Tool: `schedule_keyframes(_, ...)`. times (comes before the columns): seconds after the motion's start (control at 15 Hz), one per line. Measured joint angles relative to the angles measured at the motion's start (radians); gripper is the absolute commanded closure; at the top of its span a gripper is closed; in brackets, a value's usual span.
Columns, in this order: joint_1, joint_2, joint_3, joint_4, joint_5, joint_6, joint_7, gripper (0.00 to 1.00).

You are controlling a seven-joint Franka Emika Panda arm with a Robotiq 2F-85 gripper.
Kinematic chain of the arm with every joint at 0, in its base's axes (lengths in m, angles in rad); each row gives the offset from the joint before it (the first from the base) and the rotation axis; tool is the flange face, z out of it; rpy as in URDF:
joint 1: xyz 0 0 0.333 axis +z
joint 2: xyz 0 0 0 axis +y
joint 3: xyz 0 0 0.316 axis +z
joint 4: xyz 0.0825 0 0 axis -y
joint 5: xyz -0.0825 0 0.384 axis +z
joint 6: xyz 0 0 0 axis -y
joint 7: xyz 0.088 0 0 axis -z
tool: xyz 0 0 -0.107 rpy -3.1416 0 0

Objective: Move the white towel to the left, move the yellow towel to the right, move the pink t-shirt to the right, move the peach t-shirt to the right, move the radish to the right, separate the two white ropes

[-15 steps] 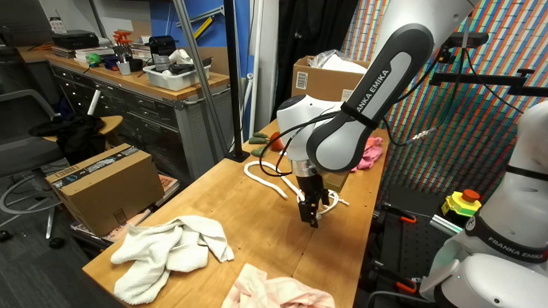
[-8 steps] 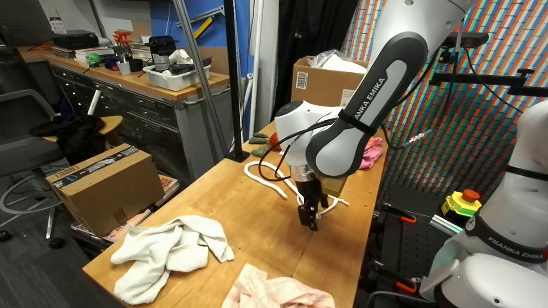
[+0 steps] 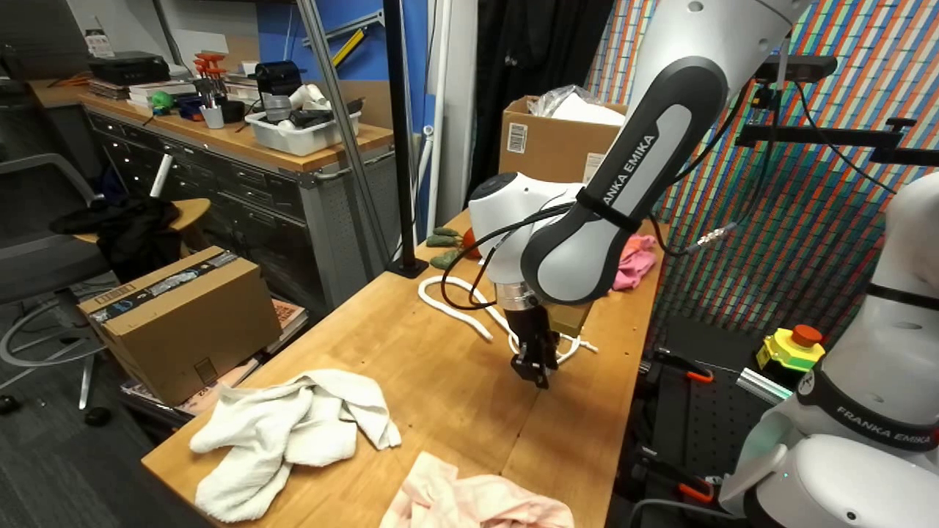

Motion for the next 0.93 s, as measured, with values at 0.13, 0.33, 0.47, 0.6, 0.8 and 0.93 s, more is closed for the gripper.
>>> schedule_keyframes(0.13, 0.0, 0.0, 0.0, 0.001, 0.0, 0.0, 0.0, 0.95)
schedule_keyframes(0.33, 0.0, 0.0, -0.001, 0.004, -0.001, 0.0, 0.0, 0.99)
schedule_keyframes(0.47, 0.001, 0.0, -0.001, 0.009, -0.003, 0.0, 0.0, 0.94)
schedule_keyframes(0.6, 0.002, 0.0, -0.001, 0.012, -0.007, 0.0, 0.0, 0.9)
schedule_keyframes(0.8, 0.004, 0.0, -0.002, 0.016, -0.017, 0.0, 0.002, 0.97)
schedule_keyframes(0.93, 0.008, 0.0, -0.009, 0.02, -0.035, 0.0, 0.023, 1.0)
